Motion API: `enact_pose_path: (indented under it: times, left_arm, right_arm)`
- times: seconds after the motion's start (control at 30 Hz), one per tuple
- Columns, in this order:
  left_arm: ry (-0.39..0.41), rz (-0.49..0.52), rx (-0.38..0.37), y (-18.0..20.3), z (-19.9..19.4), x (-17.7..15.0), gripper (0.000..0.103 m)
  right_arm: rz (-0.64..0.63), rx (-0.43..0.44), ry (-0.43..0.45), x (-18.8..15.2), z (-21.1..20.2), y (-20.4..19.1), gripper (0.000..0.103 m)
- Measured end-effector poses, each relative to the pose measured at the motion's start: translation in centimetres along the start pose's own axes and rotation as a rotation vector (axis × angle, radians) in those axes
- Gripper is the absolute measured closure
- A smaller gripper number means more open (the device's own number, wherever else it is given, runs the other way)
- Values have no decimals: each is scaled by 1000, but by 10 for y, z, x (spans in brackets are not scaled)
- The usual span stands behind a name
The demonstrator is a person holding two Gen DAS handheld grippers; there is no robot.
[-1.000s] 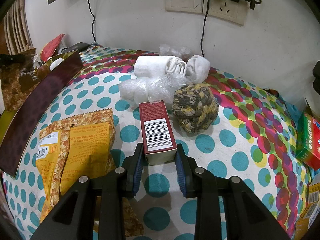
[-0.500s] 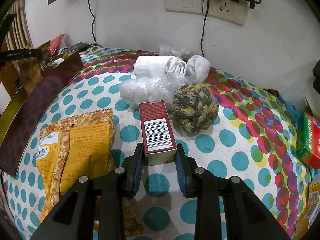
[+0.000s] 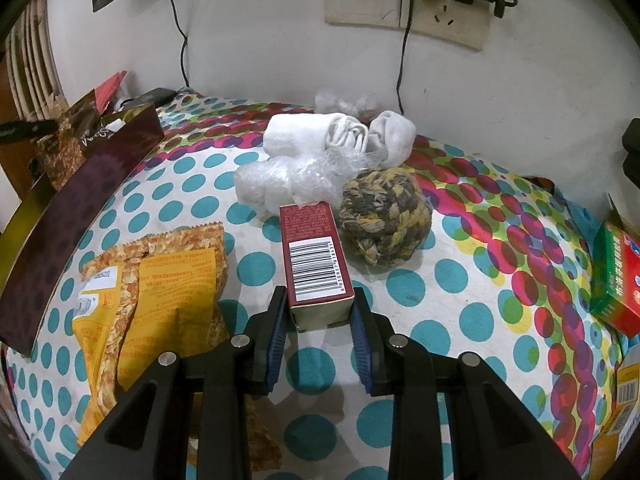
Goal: Organize objects
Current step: 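Carry the brown snack bag onto the gold tray and open the left gripper, then carry the red barcode box onto the gold tray and release it with the right gripper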
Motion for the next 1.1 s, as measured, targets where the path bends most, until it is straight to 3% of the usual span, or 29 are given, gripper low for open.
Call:
enact_pose_path:
  times: [0.27,0.53,0.77,1.1]
  left_arm:
    - [-36,-80,26,-1,-43,-42,57]
    - [-15,-144,50,9,-104,-94,57]
    - [-7,-107,67,26,-142,-138,57]
    - [17,-38,1,47,-179,-170,57]
  right_arm:
    - [-6,-17,13,2,-2,1,75]
    - [-12,-25,13,1,-3,0,75]
    - [-36,-66,8,1,-3,1,75]
    - [-64,-118,7,0,-2,-3,75]
Point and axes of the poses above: each gripper's, at about its wrist camera, not at the fingertips, and z roughly the way its jaws point, y to its right, x to its top, the point moved 7 cm from there along z, roughly the way its jaws point, and after that the axes turned 3 degrees about y, right-handed, at the moved point
